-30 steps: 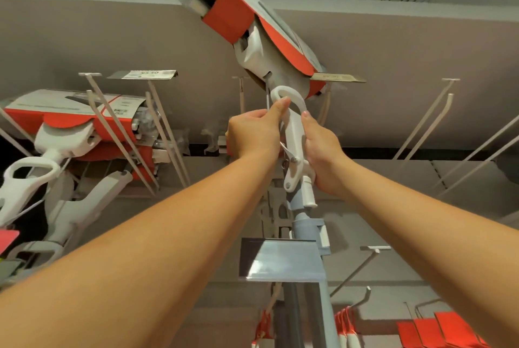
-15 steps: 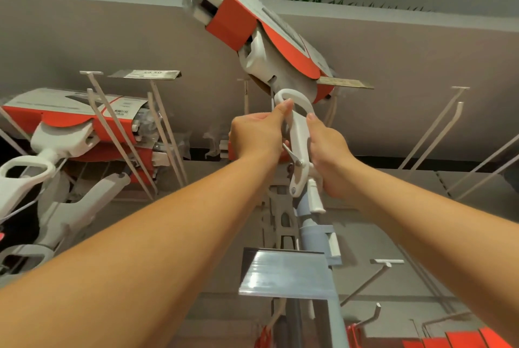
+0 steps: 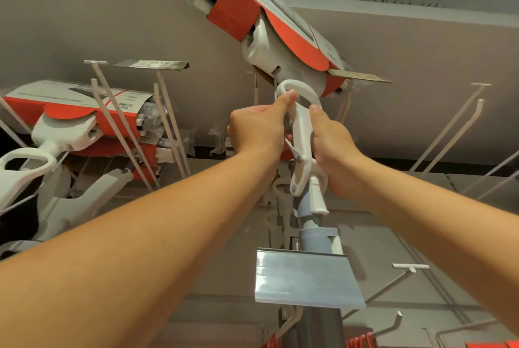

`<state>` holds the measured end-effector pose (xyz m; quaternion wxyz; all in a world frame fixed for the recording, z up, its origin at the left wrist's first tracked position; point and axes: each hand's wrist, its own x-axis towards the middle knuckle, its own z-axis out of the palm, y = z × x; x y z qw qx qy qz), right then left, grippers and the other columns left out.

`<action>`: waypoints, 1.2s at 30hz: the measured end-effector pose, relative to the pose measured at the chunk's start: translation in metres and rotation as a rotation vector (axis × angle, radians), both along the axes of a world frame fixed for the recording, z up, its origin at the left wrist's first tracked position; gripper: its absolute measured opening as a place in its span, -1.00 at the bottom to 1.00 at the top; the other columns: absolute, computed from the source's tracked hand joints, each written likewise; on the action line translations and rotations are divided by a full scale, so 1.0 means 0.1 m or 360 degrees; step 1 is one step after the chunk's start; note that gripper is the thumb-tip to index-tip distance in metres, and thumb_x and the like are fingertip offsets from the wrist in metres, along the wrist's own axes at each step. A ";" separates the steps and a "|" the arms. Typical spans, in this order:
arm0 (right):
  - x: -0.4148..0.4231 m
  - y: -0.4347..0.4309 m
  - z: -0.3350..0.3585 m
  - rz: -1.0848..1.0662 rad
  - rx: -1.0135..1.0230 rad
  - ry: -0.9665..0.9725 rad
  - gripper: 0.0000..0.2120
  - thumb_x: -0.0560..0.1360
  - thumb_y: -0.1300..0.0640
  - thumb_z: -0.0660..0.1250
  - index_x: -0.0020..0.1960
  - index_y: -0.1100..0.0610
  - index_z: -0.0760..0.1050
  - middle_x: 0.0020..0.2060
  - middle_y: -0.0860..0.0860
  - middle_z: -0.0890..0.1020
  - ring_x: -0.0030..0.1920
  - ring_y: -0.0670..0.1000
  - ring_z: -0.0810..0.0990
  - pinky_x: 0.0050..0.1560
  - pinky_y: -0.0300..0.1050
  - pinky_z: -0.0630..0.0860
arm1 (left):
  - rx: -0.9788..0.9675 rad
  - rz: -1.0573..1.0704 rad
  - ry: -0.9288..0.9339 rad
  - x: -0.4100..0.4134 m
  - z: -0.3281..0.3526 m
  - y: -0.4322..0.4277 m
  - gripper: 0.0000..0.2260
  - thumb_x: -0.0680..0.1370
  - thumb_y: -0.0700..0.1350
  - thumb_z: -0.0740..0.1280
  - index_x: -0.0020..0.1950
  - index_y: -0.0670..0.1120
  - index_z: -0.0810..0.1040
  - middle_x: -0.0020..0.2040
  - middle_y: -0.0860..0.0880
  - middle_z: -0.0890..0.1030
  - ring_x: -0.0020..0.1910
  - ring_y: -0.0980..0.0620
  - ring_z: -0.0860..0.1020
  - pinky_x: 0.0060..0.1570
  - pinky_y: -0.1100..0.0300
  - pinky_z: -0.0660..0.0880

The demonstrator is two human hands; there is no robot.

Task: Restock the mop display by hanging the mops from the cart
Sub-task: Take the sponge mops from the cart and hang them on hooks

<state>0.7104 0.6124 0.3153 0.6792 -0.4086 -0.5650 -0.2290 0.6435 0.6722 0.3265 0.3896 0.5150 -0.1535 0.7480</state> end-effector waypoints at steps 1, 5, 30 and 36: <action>0.00 -0.01 0.01 -0.0009 0.0006 -0.0005 -0.55 0.63 -0.14 0.02 -0.19 0.06 0.53 0.03 0.27 0.64 0.09 0.28 0.60 0.20 0.27 0.49 | -0.0001 -0.0006 -0.0013 0.01 0.01 0.00 -0.66 0.38 0.06 0.53 -0.49 -0.08 0.56 -0.54 0.02 0.55 -0.58 0.08 0.49 -0.44 0.25 0.47; 0.05 -0.03 -0.01 0.0020 0.0019 0.0014 -0.57 0.64 -0.12 0.04 -0.19 0.06 0.54 -0.14 0.17 0.64 -0.02 0.23 0.63 0.20 0.20 0.50 | 0.0043 0.0010 -0.0006 0.04 0.00 -0.02 -0.64 0.37 0.08 0.53 -0.51 -0.07 0.55 -0.60 0.06 0.51 -0.61 0.09 0.44 -0.50 0.29 0.40; -0.09 -0.43 0.04 -0.0575 0.0164 -0.0196 -0.50 0.66 -0.08 -0.03 -0.33 0.08 0.43 -0.57 -0.09 0.48 -0.46 -0.09 0.44 -0.31 -0.15 0.34 | 0.0196 -0.0342 0.0190 -0.14 -0.03 -0.27 -0.68 0.45 -0.01 0.48 -0.41 -0.15 0.54 -0.37 -0.13 0.58 -0.31 -0.10 0.57 -0.15 -0.14 0.60; -0.03 -0.43 0.12 -0.0539 0.0023 -0.0107 -0.51 0.65 -0.09 -0.01 -0.35 0.10 0.38 -0.72 -0.13 0.33 -0.67 -0.17 0.28 -0.42 -0.15 0.24 | 0.0164 -0.0353 0.0259 -0.05 0.08 -0.22 -0.70 0.46 0.01 0.47 -0.36 -0.16 0.57 -0.32 -0.14 0.60 -0.31 -0.10 0.58 -0.39 0.12 0.53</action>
